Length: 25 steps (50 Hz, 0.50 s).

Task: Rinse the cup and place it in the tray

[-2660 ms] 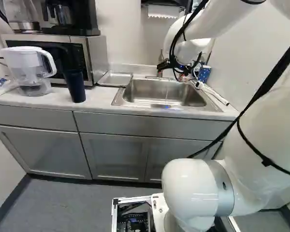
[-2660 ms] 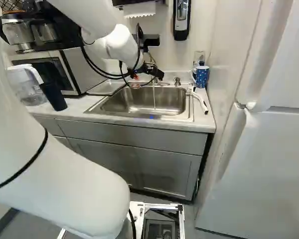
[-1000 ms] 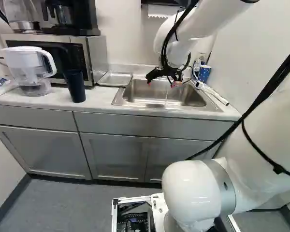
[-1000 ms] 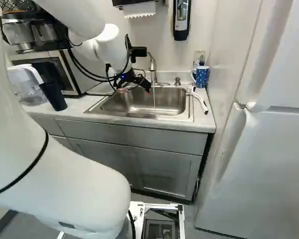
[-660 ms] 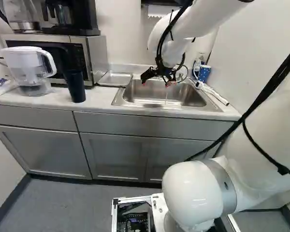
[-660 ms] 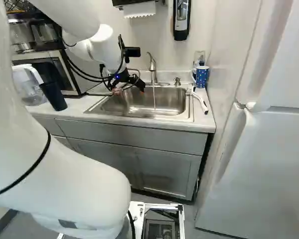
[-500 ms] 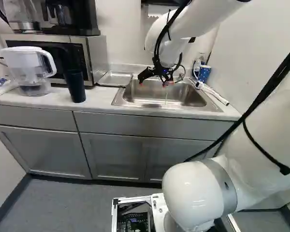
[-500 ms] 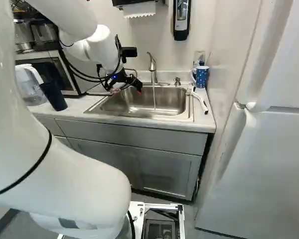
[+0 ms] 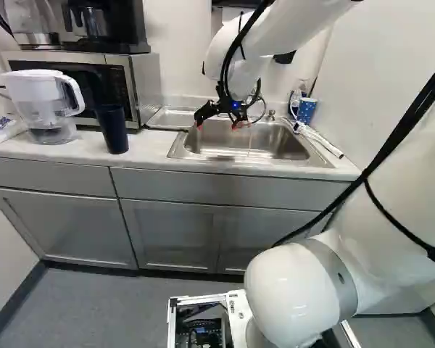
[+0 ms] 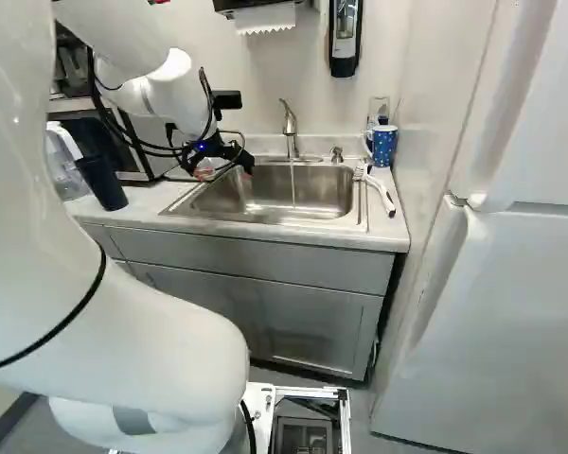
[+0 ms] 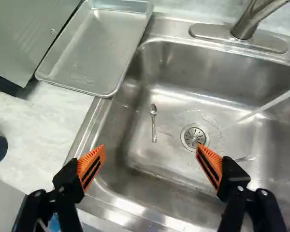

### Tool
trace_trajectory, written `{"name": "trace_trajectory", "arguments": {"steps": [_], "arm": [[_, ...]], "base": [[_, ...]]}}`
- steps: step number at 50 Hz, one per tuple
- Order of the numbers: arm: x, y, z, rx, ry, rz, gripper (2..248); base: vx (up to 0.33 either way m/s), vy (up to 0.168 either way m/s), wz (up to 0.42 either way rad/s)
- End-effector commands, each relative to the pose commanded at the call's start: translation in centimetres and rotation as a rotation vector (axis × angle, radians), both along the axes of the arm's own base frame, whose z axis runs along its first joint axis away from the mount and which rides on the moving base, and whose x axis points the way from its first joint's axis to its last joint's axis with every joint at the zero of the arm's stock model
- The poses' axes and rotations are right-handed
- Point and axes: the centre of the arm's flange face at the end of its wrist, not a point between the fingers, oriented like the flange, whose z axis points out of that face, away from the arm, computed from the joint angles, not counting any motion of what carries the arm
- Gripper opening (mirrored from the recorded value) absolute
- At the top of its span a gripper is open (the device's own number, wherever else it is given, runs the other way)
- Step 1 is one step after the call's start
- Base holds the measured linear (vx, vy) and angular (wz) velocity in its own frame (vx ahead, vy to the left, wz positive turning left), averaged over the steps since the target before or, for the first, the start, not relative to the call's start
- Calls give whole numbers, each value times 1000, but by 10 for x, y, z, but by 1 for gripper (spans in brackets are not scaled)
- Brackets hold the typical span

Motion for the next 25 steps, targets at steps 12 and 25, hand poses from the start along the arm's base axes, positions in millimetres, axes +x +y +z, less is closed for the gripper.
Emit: {"name": "trace_trajectory", "arguments": {"steps": [12, 25], "arm": [[-5, 20, 0, 0, 0, 47, 247], [-11, 41, 0, 0, 0, 99, 247]], "base": [[0, 0, 0], [0, 0, 0]]}}
